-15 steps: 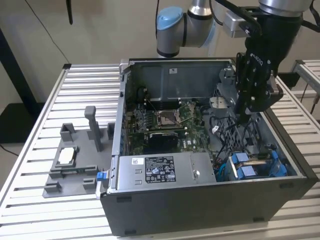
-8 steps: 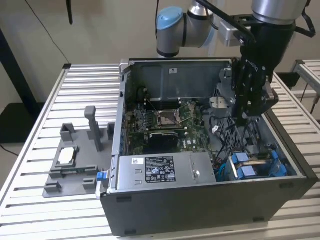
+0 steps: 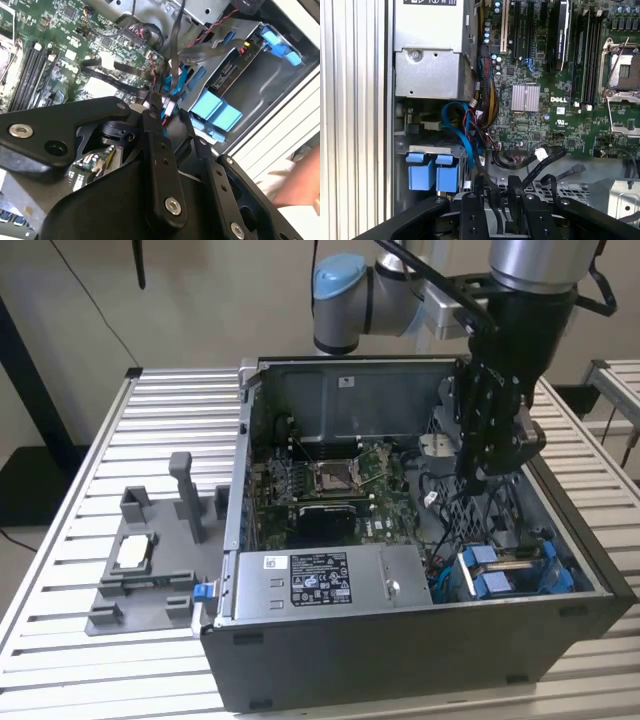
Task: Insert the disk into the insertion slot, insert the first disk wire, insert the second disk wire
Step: 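Insert the second disk wire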
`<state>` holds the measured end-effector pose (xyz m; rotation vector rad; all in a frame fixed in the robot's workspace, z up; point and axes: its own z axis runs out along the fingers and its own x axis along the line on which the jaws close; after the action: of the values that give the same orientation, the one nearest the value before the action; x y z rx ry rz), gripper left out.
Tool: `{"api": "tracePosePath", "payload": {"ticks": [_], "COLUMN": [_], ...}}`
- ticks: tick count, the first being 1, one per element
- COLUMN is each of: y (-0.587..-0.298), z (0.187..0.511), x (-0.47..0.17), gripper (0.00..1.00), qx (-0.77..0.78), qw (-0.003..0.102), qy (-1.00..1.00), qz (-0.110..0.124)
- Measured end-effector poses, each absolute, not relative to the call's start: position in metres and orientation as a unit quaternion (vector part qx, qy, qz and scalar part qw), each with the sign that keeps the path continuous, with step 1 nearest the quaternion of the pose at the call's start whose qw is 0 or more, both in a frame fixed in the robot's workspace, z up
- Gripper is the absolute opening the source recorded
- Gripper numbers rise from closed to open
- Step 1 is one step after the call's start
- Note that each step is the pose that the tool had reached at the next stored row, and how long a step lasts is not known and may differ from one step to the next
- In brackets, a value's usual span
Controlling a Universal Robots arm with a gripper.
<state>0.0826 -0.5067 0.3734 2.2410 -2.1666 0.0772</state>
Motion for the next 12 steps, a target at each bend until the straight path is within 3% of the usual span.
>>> {"api": "tracePosePath", "payload": {"ticks": [12], "y": [-0.5065], "z": [0.3723], "x": [0.0790], "gripper": [0.31], "qx": [0.723], "qw": [0.004], "qy": [-0.690], "qz": [0.034]}}
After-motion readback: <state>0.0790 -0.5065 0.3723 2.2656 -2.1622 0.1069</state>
